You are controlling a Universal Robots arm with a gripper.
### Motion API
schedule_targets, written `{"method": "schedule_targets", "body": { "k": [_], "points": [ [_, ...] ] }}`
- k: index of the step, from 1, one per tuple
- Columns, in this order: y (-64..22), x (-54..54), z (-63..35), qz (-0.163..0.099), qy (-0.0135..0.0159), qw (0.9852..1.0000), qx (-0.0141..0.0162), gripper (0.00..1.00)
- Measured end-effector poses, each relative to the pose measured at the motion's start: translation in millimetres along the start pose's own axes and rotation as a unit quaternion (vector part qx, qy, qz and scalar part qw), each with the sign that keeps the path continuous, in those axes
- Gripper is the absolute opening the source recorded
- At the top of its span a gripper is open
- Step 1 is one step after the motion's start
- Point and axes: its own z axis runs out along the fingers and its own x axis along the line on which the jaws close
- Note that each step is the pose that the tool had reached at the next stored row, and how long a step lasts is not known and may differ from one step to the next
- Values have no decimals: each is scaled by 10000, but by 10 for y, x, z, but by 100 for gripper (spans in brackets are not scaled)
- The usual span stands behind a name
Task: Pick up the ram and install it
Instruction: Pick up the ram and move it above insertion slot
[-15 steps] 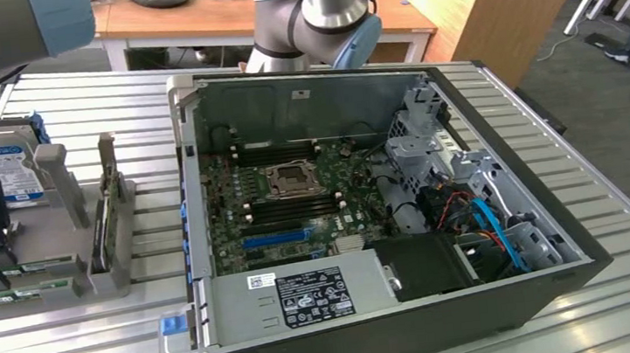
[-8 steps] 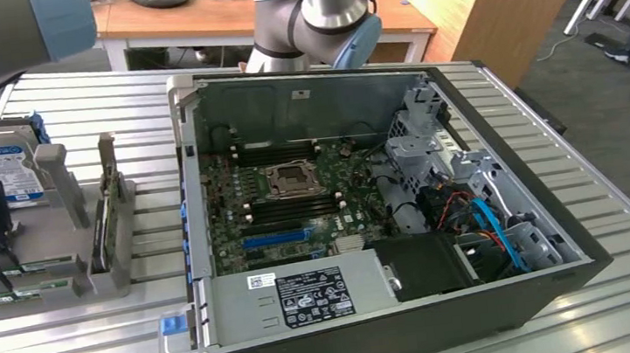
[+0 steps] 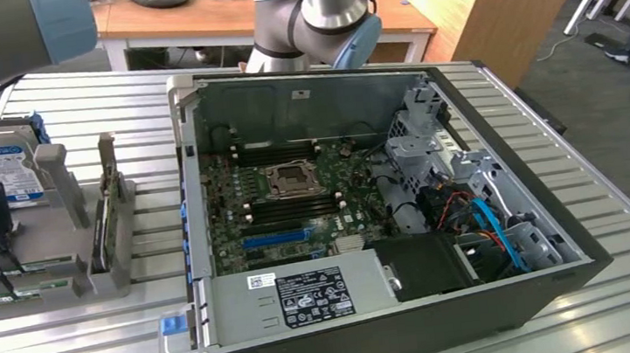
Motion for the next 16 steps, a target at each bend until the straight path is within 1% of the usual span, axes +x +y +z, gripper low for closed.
{"method": "schedule_targets", "body": {
  "k": [3,10,16],
  "points": [
    [-1,20,-2,-1,1,10000,-1,36],
    [-1,24,1,-1,0,10000,0,36],
    [-3,25,44,-1,0,10000,0,36]
  ]
}}
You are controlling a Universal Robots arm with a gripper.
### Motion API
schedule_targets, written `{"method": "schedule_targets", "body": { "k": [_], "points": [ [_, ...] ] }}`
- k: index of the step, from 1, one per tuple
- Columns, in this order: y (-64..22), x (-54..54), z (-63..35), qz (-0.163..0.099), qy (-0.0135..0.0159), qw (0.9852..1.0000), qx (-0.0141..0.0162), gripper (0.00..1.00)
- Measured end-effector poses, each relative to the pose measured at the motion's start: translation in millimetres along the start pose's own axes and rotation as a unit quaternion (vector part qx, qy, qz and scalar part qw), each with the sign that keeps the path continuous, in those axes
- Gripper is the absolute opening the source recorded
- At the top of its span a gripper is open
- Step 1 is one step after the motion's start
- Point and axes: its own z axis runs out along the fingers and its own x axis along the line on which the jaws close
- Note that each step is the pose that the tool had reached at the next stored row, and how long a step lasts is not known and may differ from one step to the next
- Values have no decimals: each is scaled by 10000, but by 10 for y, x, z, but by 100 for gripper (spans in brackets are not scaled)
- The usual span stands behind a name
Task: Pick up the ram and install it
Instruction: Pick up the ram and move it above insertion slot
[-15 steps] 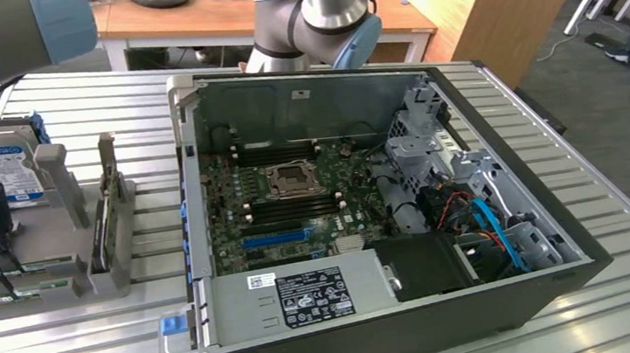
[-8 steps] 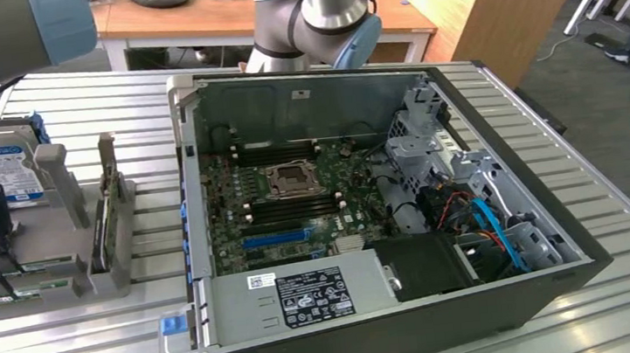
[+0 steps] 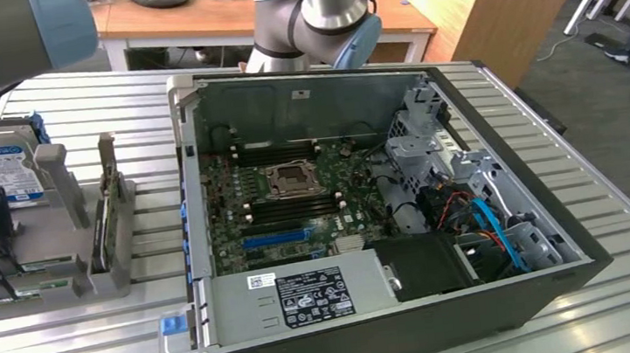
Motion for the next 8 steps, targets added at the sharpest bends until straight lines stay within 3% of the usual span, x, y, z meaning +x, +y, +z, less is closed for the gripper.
{"method": "schedule_targets", "body": {
  "k": [8],
  "points": [
    [-2,1,58,0,0,10000,0,36]
  ]
}}
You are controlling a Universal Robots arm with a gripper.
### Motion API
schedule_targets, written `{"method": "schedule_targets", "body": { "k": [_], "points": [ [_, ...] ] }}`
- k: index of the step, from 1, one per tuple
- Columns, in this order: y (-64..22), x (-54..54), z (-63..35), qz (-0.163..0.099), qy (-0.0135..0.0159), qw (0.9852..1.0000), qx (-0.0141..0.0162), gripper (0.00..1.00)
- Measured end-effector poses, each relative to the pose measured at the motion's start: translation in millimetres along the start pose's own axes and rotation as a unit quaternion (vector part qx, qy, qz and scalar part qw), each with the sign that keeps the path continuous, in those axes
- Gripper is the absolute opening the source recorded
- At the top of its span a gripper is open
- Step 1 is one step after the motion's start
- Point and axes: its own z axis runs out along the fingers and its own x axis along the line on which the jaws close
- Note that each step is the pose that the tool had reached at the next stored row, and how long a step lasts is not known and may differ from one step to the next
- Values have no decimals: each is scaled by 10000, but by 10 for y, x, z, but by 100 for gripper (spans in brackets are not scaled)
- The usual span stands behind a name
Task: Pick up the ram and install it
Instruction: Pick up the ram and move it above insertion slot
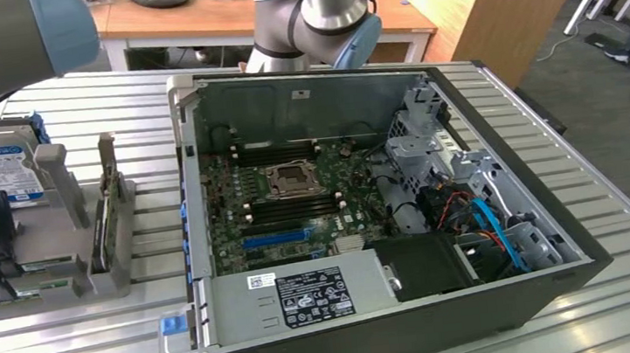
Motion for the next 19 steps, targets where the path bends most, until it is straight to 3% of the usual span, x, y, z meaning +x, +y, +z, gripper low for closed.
{"method": "schedule_targets", "body": {
  "k": [19],
  "points": [
    [-4,2,102,0,1,10000,-1,36]
  ]
}}
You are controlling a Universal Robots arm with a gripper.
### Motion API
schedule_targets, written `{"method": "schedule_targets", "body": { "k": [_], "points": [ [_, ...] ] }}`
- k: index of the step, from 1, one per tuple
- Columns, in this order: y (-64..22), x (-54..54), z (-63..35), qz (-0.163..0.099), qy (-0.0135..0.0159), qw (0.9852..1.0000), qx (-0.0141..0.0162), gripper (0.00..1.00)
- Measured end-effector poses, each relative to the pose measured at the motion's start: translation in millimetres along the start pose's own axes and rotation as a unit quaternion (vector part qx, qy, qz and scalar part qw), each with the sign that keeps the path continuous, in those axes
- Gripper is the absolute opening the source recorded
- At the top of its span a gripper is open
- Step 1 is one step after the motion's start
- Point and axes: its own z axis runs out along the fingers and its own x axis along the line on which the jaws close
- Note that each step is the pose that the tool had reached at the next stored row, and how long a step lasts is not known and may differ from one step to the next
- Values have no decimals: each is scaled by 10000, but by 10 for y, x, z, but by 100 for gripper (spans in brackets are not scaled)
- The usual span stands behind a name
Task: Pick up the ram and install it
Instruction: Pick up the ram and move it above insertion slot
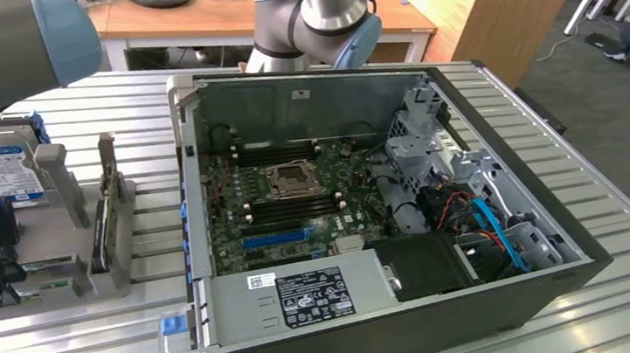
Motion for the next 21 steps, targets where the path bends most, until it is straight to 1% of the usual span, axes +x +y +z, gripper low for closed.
{"method": "schedule_targets", "body": {
  "k": [6,13,21],
  "points": [
    [-1,-1,3,1,-1,10000,1,36],
    [-66,-1,0,0,-1,10000,1,36],
    [-104,-2,-1,0,-1,10000,1,36]
  ]
}}
